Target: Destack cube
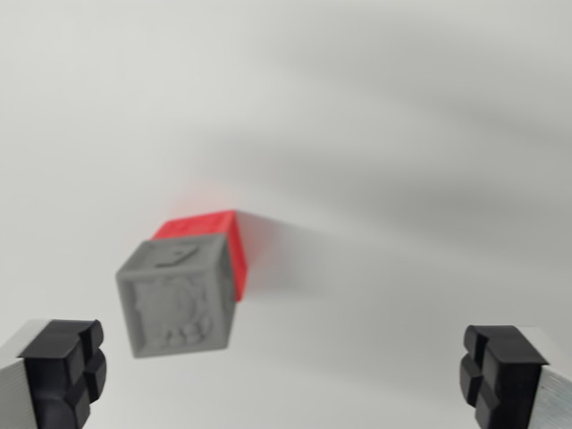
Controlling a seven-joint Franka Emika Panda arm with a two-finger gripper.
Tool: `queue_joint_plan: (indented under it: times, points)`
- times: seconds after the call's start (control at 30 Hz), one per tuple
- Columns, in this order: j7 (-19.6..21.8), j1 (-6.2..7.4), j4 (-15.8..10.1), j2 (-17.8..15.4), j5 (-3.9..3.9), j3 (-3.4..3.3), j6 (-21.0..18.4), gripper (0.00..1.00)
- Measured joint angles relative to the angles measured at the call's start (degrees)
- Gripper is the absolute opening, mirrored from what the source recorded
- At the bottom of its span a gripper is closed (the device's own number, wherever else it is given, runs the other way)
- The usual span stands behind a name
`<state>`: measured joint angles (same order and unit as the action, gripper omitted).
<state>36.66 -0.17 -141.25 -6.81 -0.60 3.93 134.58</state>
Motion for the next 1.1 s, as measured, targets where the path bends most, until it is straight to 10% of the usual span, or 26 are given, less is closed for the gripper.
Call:
queue_joint_plan:
  times: [0.77,1.1]
  points:
    - [-4.04,5.54,-14.6,-6.24,2.24,1.23,7.99,1.0]
    - [-3.96,5.68,-15.78,1.2,2.03,1.26,16.23,1.0]
